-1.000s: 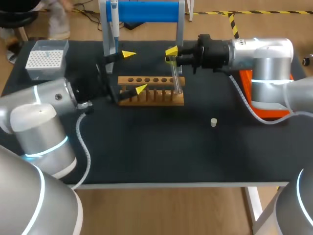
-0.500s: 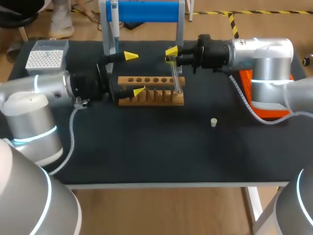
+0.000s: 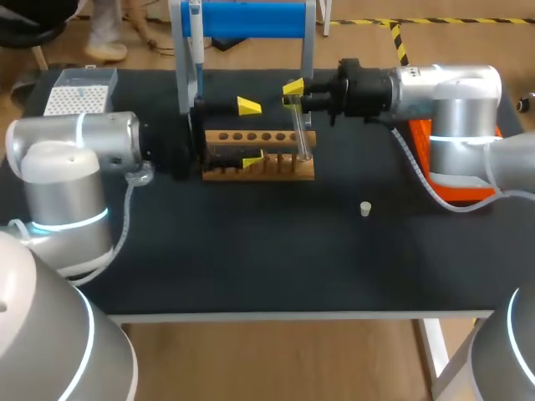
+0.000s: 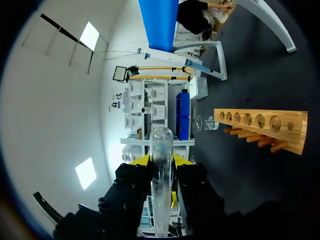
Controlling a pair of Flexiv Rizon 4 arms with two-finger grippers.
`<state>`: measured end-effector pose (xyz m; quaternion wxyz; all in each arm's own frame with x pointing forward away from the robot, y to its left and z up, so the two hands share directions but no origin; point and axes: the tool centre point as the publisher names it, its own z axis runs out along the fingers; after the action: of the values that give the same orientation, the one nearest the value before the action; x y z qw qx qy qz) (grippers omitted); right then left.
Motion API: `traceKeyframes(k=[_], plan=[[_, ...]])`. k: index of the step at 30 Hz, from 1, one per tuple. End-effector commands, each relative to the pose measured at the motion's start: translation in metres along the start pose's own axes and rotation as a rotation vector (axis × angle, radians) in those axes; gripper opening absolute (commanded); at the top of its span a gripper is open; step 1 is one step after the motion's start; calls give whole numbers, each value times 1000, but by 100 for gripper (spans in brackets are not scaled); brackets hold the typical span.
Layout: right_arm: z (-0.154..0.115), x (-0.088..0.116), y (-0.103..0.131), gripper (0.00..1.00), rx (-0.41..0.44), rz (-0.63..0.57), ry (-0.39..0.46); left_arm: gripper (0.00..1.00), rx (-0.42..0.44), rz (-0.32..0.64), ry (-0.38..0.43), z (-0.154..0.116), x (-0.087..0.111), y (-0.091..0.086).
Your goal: Invert the test tube, pick up the pipette, mount the tip to pipette, aspirate from beaker and dispense into the tube, eject the tip, return the pipette, and cap with the stopper.
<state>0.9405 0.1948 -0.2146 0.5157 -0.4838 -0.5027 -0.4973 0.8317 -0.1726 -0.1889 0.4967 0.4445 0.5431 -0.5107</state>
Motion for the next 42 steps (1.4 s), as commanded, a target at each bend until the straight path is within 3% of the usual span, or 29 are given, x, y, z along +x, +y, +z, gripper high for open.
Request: traceKeyframes(k=[1,20,42], plan=[[-1,1,0,0,0,0,-2,100,-21,33,-12,13,6,-10],[-1,1,0,0,0,0,-2,100,88,68,44,55,18,-7],[-1,1,0,0,0,0,-2,100,102,72,34,75,20,-6]])
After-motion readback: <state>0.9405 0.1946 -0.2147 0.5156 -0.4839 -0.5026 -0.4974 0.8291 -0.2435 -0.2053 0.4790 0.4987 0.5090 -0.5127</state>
